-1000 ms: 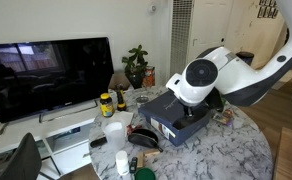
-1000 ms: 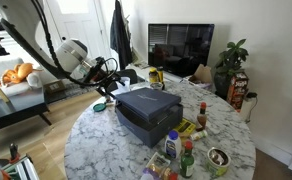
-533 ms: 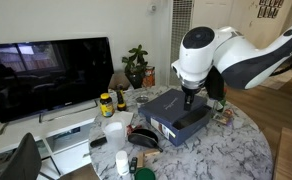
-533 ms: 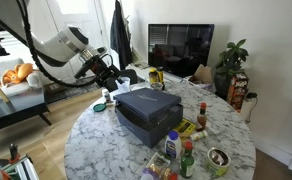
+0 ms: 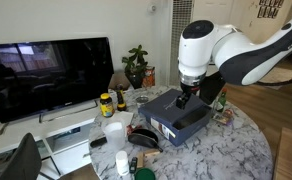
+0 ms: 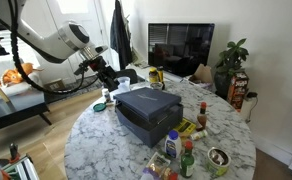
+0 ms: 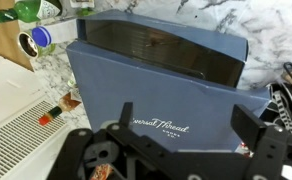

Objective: Place the clear box in the blue box the cover it

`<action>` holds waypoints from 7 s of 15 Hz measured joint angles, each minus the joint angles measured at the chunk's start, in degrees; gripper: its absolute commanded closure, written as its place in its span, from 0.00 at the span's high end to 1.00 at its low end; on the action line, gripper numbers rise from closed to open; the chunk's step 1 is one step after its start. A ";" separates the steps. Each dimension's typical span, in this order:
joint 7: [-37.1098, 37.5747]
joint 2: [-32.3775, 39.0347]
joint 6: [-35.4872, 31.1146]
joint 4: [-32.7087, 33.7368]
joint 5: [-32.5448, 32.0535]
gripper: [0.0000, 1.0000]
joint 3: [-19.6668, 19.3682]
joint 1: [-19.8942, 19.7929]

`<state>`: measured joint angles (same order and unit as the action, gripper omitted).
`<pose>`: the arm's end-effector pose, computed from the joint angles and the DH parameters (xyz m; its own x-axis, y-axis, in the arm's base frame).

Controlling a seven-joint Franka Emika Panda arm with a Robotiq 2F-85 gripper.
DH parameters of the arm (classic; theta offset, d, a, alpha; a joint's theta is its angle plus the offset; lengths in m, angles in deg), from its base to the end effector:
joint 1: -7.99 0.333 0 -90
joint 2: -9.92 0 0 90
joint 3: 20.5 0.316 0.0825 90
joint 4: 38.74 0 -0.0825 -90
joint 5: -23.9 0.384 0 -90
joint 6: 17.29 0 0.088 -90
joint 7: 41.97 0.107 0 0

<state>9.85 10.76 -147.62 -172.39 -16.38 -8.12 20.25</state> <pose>0.4638 0.1952 0.3287 0.9661 0.0670 0.2493 -0.0471 -0.9037 0.4255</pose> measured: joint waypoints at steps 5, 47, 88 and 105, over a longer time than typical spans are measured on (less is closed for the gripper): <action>11.24 -5.68 0.08 -0.76 1.15 1.00 -0.24 -0.23; 2.26 1.50 -28.98 -12.63 70.39 0.50 -12.28 -12.24; 17.96 1.51 -21.30 -13.02 43.31 0.55 -17.16 -11.94; -7.98 -24.09 15.36 -1.58 36.28 1.00 -6.88 -9.74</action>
<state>1.87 -13.34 -132.27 -173.97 19.91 -15.00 10.51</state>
